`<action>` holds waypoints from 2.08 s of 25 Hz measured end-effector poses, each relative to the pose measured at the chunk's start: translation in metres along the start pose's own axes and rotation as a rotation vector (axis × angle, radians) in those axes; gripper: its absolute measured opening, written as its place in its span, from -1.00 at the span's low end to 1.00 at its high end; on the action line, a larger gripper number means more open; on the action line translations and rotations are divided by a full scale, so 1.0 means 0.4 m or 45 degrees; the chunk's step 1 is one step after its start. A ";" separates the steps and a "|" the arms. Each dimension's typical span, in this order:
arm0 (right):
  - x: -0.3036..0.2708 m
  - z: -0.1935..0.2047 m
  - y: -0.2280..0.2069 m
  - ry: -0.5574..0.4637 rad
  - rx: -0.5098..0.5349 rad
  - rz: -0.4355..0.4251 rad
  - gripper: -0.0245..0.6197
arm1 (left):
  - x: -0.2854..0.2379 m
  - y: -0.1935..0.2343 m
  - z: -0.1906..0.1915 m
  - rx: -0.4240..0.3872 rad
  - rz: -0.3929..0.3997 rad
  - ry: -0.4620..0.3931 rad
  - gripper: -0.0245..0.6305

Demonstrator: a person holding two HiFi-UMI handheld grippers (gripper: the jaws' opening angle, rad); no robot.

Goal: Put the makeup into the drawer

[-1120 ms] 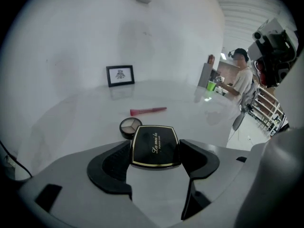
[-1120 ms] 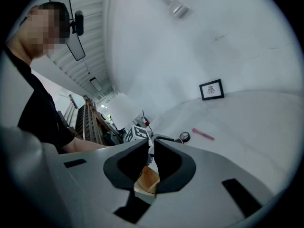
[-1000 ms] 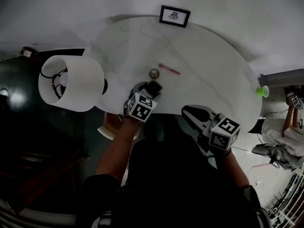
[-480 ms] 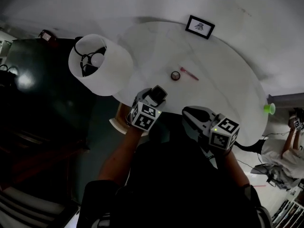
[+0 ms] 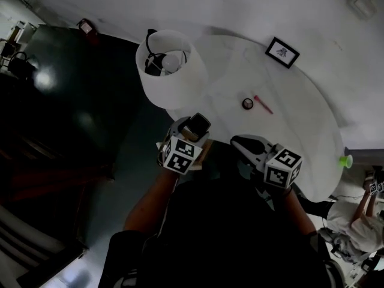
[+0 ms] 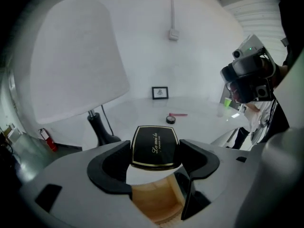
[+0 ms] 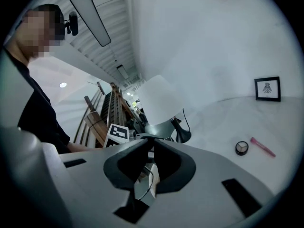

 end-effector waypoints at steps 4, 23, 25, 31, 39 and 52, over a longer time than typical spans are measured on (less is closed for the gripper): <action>-0.066 -0.008 0.030 0.033 0.030 -0.061 -0.87 | 0.051 0.050 0.034 0.052 -0.061 -0.008 0.08; -0.146 0.050 0.071 0.149 0.020 -0.125 -0.87 | 0.092 0.113 0.176 0.189 -0.141 0.070 0.08; -0.123 0.052 0.060 0.144 0.007 -0.100 -0.87 | 0.079 0.103 0.178 0.208 -0.142 0.074 0.08; -0.075 0.081 0.026 0.127 -0.049 -0.041 -0.87 | 0.034 0.076 0.205 0.193 -0.112 0.118 0.08; -0.083 0.132 -0.013 0.139 -0.094 -0.020 -0.87 | -0.021 0.078 0.260 0.180 -0.111 0.170 0.08; -0.095 0.213 -0.028 0.087 -0.180 -0.006 -0.87 | -0.070 0.056 0.380 0.175 -0.083 0.308 0.08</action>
Point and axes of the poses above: the fingertips, and each gripper's own axes: x backward along the fingers, y to its left, z out of its underside, the point moved 5 cm from there along x, backward along the fingers, and after that the axes turned 11 degrees about -z, right-handed, at the moved point
